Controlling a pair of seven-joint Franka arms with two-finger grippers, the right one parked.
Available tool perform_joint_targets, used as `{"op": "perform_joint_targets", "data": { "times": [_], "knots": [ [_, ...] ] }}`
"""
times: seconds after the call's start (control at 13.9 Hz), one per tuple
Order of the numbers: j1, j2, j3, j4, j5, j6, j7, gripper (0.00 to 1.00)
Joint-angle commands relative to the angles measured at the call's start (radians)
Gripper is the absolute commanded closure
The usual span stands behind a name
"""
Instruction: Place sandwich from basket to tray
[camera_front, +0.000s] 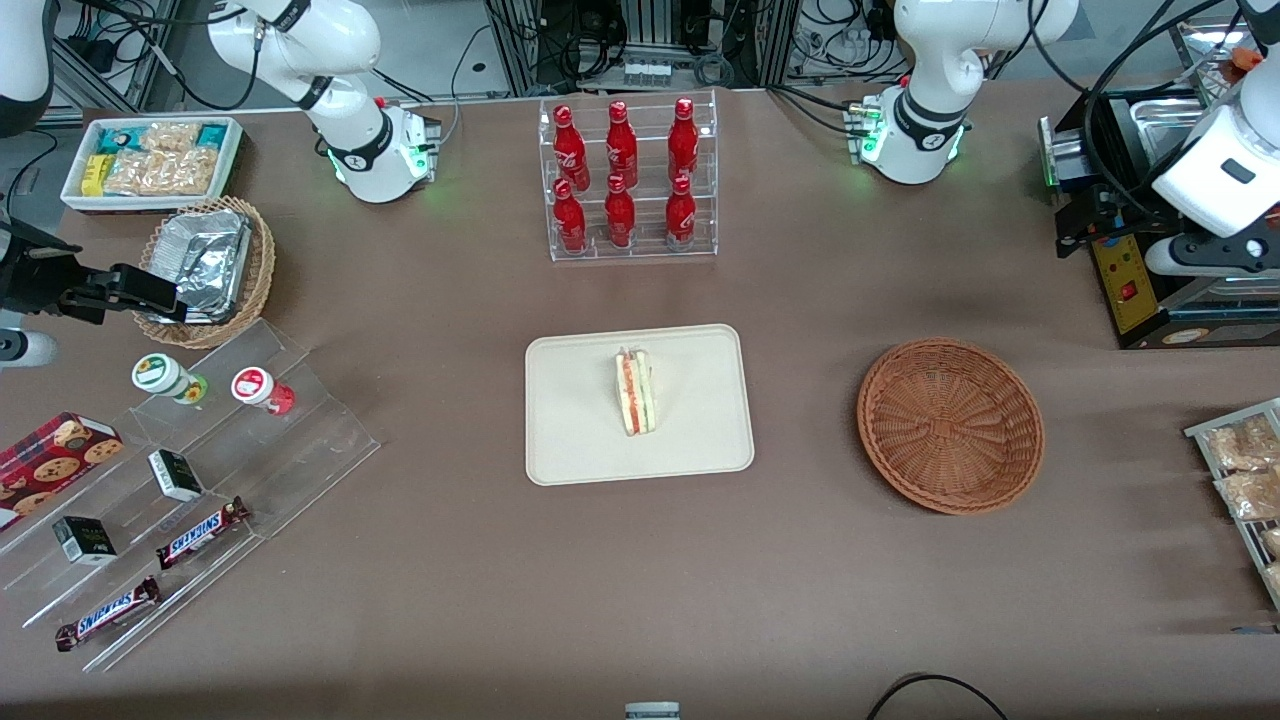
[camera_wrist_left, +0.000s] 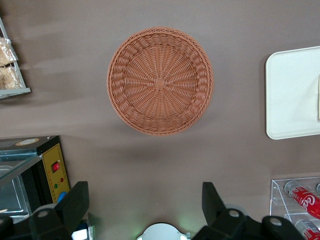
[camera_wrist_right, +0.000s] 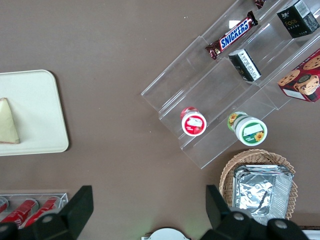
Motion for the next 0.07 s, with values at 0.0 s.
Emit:
{"op": "perform_joint_targets", "data": {
  "times": [0.0],
  "knots": [
    [0.008,0.035,-0.005,0.066,-0.01,-0.009,0.017,0.01]
  ]
}}
